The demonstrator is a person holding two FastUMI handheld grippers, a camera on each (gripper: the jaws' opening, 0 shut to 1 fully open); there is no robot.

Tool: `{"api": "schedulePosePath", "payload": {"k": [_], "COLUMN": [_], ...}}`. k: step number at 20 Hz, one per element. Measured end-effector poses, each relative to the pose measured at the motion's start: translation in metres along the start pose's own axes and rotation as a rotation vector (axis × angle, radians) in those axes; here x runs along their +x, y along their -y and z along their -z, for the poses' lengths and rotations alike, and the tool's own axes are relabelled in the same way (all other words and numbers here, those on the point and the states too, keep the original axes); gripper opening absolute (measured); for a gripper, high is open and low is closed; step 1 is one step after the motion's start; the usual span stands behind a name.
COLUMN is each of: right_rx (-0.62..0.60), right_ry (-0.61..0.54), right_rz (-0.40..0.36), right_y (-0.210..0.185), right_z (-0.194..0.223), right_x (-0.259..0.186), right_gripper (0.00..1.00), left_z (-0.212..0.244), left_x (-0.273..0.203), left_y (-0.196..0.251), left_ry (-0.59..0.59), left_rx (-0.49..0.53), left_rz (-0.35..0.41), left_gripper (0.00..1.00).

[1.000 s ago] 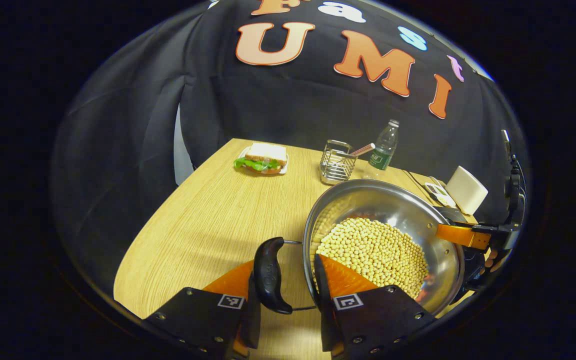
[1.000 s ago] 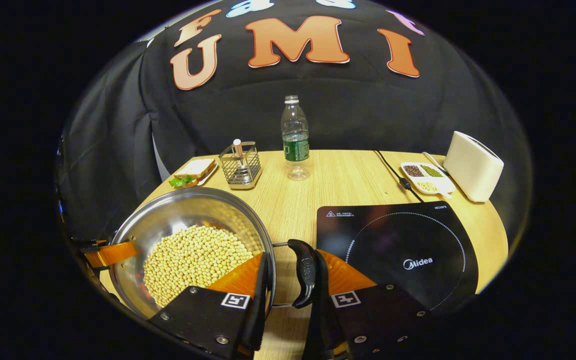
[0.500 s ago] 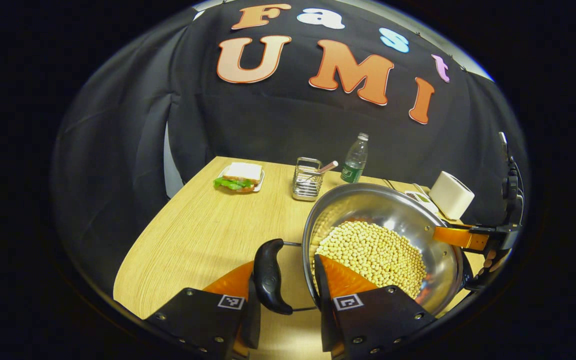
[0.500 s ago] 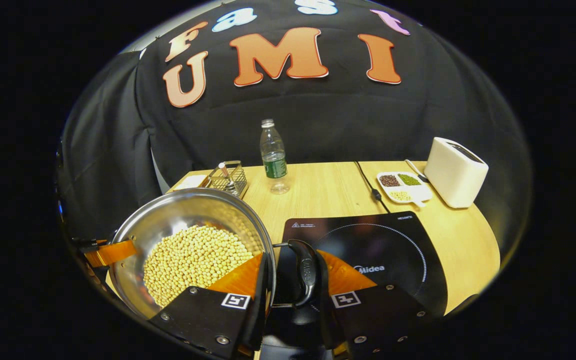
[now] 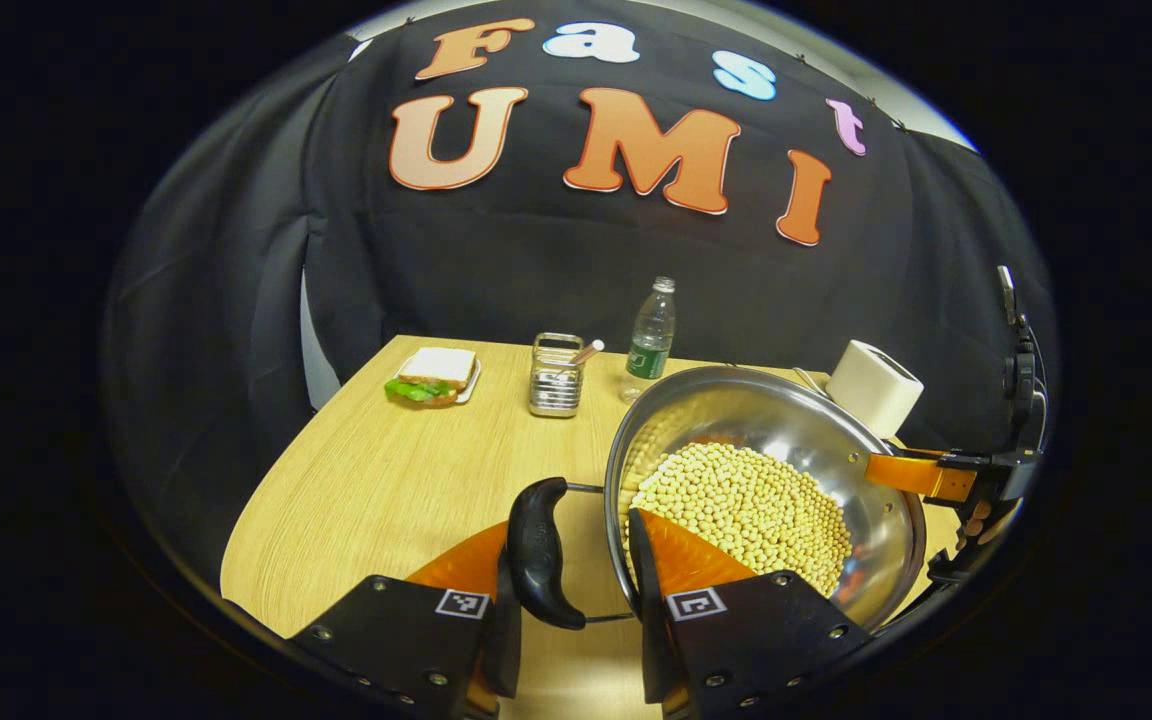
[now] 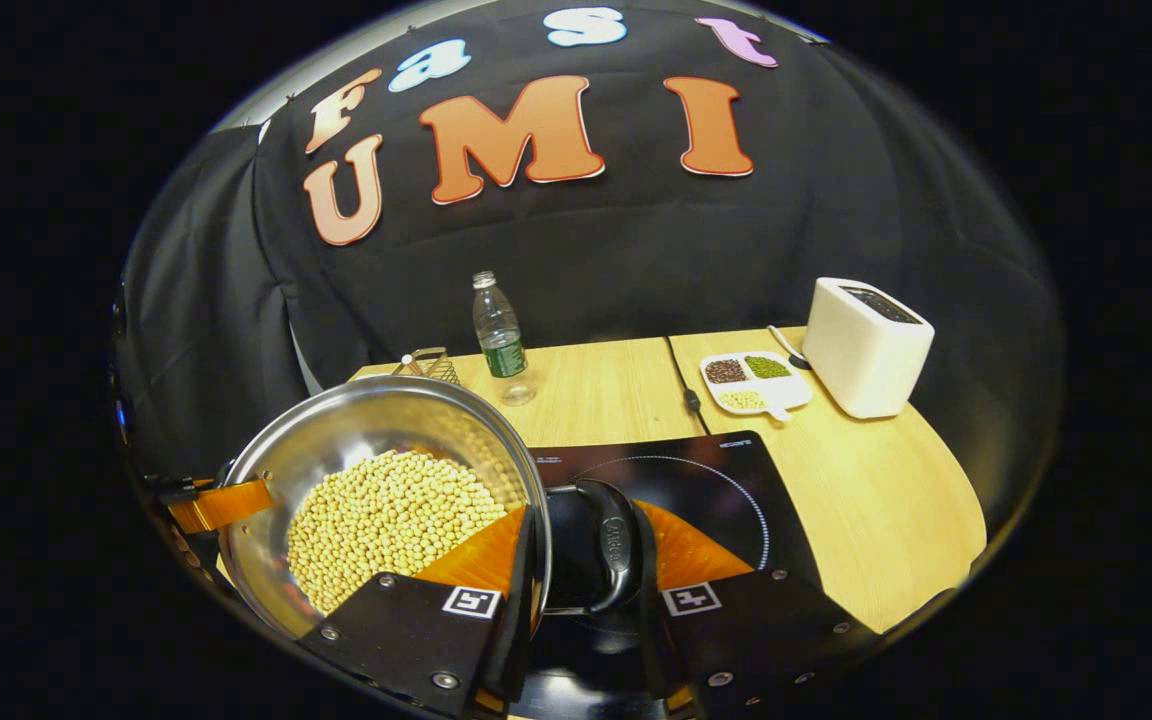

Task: First push the handle of the pot to place it horizontally, then grasp the pot with both hands and set it on the induction cooktop.

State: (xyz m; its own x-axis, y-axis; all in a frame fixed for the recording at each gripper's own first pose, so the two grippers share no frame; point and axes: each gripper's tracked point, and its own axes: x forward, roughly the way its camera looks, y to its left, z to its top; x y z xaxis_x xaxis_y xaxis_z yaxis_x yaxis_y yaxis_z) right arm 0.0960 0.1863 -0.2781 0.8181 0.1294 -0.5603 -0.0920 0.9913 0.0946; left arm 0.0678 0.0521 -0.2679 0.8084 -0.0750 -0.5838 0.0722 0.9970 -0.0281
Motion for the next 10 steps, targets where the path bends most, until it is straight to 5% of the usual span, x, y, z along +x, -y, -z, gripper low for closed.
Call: {"api": "schedulePosePath", "payload": {"k": [10], "right_rx": [0.045], "right_ry": [0.004], "right_rz": [0.041], "right_y": [0.082], "right_z": [-0.006], "right_x": [-0.019], "right_gripper": [0.45], "left_z": [0.004], "left_x": [0.008], "left_y": [0.085], "left_ry": [-0.009], "left_rx": [0.041], "left_rz": [0.057], "left_gripper": [0.49]}}
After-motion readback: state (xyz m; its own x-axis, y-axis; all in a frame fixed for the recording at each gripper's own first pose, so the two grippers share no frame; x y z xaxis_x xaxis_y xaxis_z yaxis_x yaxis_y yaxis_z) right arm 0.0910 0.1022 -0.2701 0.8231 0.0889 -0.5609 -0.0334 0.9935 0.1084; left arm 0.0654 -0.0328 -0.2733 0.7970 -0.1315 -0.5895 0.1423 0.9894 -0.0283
